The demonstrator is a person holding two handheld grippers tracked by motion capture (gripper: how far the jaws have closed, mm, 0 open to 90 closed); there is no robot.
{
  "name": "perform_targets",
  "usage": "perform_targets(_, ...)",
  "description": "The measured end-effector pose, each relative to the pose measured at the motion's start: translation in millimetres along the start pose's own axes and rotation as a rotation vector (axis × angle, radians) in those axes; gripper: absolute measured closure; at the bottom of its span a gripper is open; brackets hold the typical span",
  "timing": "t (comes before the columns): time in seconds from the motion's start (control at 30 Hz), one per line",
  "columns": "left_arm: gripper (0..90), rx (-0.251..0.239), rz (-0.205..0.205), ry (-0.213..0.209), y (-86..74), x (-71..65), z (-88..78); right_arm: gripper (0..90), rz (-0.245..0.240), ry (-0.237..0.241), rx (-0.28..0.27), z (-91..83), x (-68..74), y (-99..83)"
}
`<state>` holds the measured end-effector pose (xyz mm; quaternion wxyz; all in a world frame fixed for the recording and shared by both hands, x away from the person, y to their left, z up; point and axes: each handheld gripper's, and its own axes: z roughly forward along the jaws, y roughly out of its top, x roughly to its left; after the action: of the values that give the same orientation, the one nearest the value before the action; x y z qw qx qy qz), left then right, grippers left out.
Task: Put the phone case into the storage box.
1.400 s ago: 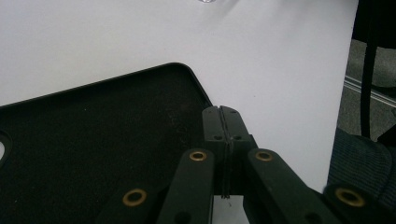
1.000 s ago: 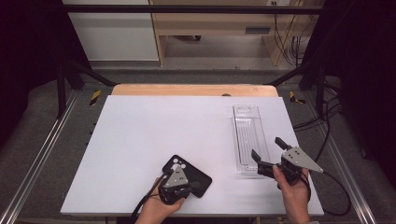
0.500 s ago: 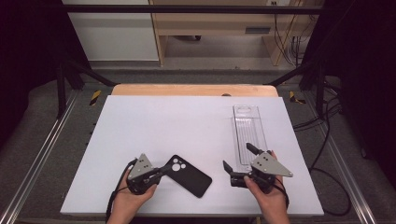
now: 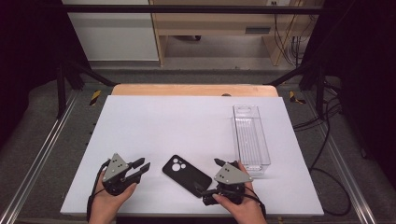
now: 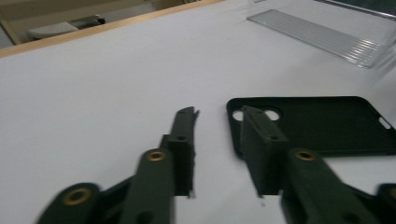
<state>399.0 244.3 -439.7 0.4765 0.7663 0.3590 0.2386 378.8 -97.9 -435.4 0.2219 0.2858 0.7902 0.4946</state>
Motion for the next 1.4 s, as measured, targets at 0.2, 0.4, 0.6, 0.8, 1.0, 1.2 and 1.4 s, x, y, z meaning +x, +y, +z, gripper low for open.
perform_targets(0.2,31.1,-0.03,-0.043,0.05,-7.1,5.2,0.3,4.1,0.002,0.035,0.067,10.6,8.1,-4.2)
perform_targets(0.4,8.9,-0.042,-0.083,0.097,-8.7,8.6,3.3,4.5,-0.002,0.057,0.17,24.3,9.1,-12.6)
perform_targets(0.6,7.2,-0.041,-0.1,0.09,-11.3,10.5,5.6,4.5,-0.01,0.076,0.211,30.4,10.3,-16.4)
perform_targets(0.8,5.9,-0.044,-0.082,0.071,-11.1,6.4,9.1,5.1,-0.024,0.074,0.241,36.3,10.4,-17.4)
perform_targets(1.0,5.2,-0.058,-0.085,0.06,-10.3,7.0,9.9,5.4,-0.023,0.077,0.265,43.5,8.6,-17.4)
perform_targets(1.2,5.2,-0.065,-0.101,0.05,-10.8,8.1,10.8,5.3,0.011,0.085,0.294,50.1,5.3,-18.4)
perform_targets(1.4,5.2,-0.077,-0.099,0.047,-9.7,7.0,9.8,5.5,0.053,0.097,0.327,60.0,-0.6,-22.4)
